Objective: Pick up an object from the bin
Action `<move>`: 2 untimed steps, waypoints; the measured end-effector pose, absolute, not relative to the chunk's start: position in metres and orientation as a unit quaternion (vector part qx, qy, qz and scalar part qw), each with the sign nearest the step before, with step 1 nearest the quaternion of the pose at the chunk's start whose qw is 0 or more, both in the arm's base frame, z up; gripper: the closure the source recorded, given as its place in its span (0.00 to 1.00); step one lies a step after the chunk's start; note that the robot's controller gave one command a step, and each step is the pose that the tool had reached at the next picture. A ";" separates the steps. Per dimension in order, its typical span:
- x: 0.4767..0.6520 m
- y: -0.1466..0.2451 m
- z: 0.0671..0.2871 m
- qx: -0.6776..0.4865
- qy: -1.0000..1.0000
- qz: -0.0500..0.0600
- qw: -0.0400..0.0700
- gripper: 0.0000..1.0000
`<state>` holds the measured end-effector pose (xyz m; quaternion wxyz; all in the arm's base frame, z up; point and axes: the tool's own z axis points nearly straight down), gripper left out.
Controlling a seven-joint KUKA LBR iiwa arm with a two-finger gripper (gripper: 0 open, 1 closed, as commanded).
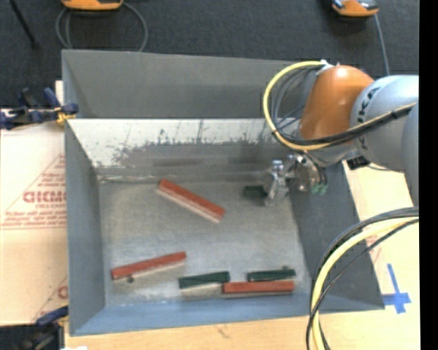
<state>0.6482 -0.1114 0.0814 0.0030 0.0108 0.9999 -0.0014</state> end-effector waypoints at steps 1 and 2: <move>0.648 -0.111 0.081 0.010 1.000 -0.001 0.003 1.00; 0.648 -0.111 0.081 0.010 1.000 -0.001 0.003 1.00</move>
Offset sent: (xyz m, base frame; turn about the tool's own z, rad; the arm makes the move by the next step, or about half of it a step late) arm 0.0000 0.0000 0.0000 0.0000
